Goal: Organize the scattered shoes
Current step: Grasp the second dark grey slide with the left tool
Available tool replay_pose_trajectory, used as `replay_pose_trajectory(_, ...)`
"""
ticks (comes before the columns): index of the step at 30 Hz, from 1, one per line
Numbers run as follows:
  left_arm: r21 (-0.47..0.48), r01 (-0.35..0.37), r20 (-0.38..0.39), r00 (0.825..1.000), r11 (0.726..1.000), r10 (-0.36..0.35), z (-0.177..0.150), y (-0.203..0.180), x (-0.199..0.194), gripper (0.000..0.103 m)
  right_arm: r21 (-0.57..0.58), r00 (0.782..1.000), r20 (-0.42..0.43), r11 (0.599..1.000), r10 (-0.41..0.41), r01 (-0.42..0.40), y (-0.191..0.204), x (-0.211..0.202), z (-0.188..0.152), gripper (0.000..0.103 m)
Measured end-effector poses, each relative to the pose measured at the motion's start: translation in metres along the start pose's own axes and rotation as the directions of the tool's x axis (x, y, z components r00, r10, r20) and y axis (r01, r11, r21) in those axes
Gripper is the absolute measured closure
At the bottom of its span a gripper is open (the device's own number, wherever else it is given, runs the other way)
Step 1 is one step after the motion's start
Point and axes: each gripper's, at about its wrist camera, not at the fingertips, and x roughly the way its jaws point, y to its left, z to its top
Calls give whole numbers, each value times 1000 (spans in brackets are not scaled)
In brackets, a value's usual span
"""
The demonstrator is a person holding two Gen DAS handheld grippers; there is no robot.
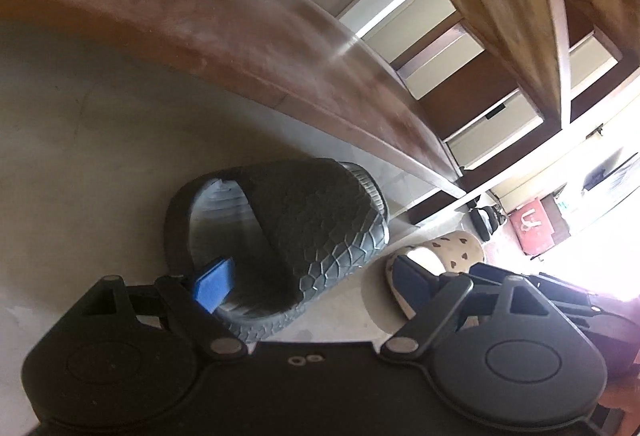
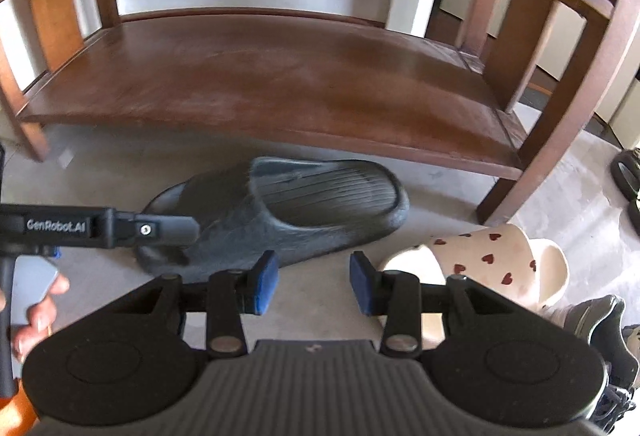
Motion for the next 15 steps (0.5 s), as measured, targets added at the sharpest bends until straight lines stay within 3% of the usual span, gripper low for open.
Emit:
replay_pose_trajectory(10, -21, 24, 2, 1000, 999, -24, 0, -12, 21, 20, 11, 999, -37, 1000, -1, 1, -11, 18, -13, 59)
replay_pose_trajectory(12, -20, 35, 9, 999, 999, -35, 2, -13, 23, 30, 13, 999, -35, 1000, 1, 0, -14, 20, -13, 59)
replay_pose_trajectory(13, -26, 42, 7, 999, 999, -42, 2, -12, 25, 66, 12, 999, -33, 1000, 1, 0, -16, 20, -13, 59)
replay_pose_trajectory(14, -43, 58, -2, 998, 997, -58, 3, -10, 27, 75, 12, 999, -33, 1000, 0, 1, -16, 20, -14, 59)
replay_pose_trajectory(15, -68, 83, -10, 996, 994, -84, 3, -7, 29, 76, 13, 999, -33, 1000, -1, 2, -17, 19, -15, 59)
